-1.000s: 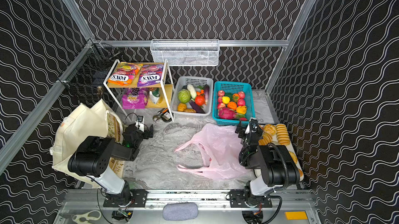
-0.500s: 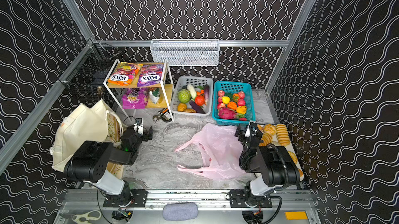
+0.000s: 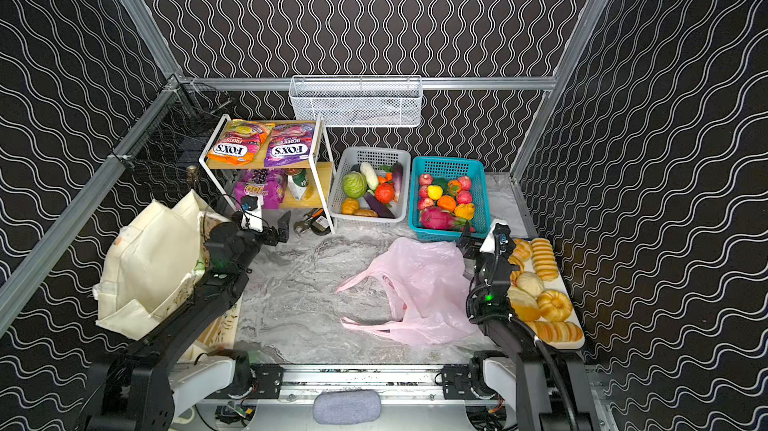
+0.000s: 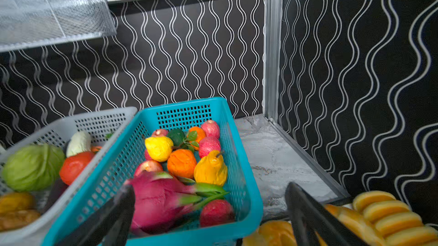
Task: Place the mixed food into the grocery bags and tie them
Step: 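Grasp the cream tote bag handle with left gripper while right gripper approaches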
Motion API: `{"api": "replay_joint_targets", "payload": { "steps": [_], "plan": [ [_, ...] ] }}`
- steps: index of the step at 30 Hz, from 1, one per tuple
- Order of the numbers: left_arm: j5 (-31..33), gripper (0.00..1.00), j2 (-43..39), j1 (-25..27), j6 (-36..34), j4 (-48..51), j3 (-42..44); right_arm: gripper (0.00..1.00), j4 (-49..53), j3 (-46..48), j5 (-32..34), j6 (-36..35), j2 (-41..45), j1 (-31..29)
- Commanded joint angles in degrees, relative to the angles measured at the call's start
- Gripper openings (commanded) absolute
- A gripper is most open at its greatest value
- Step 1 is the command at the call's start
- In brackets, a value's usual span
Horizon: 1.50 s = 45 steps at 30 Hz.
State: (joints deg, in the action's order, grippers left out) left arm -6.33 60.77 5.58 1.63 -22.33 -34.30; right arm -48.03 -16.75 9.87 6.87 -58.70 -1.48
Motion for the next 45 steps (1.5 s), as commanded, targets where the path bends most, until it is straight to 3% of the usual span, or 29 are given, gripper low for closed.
{"api": "replay_joint_targets", "payload": {
  "steps": [1,5,9,11,14,17,20,23,26,30,32,34,39,45],
  "plan": [
    [-8.42,0.99,-3.38,-0.05,4.1,18.25,-4.56,1.0,25.41,-7.94,-12.81,12.4,4.56,0.01],
    [-10.9,0.99,-8.29,-0.07,9.75,25.04,-8.67,1.0,36.53,-15.67,-40.57,15.53,3.77,-0.06],
    [-10.11,0.99,-12.62,-0.05,13.95,32.29,-13.59,1.0,31.02,-13.98,-55.86,26.48,2.71,-2.67],
    [-1.64,0.99,-14.55,-0.14,16.38,41.27,-18.74,1.0,30.85,-13.51,-55.57,28.22,3.8,-7.17],
    [11.72,0.99,-15.59,-0.09,16.71,52.56,-25.92,1.0,39.31,-17.39,-48.05,22.84,6.32,-16.59],
    [28.73,0.99,-14.86,-0.14,18.24,63.5,-31.27,1.0,46.13,-22.07,-44.96,18.59,7.06,-22.65],
    [39.34,0.99,-12.98,-0.14,18.86,70.55,-32.63,0.99,51.18,-26.86,-44.56,15.9,5.66,-25.83],
    [45.89,0.97,-11.96,-0.14,21.09,76.31,-32.92,0.98,54.04,-30.56,-43.46,14.16,4.12,-27.34],
    [44.35,0.94,-13.01,-0.14,19.82,75.44,-30.55,0.98,53.07,-31.49,-41.71,13.76,3.13,-28.08],
    [37.06,0.73,-11.55,-0.09,18.14,76.51,-29.61,0.98,49.53,-31.05,-40.21,15.68,2.21,-28.63],
    [34.35,0.6,-10.72,-0.11,17.13,77.74,-29.81,0.98,48.33,-30.74,-39.76,16.76,1.9,-28.92],
    [32.69,0.36,-10.28,-0.14,16.35,79.92,-30.78,0.98,47.59,-30.3,-39.27,17.68,1.83,-29.19],
    [25.54,0.0,-10.32,-0.08,14.2,85.8,-34.64,0.98,46.93,-28.57,-38.13,18.52,2.96,-29.57],
    [12.61,0.0,-6.93,-0.05,18.27,94.79,-39.95,0.99,45.62,-27.31,-36.37,18.44,4.15,-29.55]
  ]
}}
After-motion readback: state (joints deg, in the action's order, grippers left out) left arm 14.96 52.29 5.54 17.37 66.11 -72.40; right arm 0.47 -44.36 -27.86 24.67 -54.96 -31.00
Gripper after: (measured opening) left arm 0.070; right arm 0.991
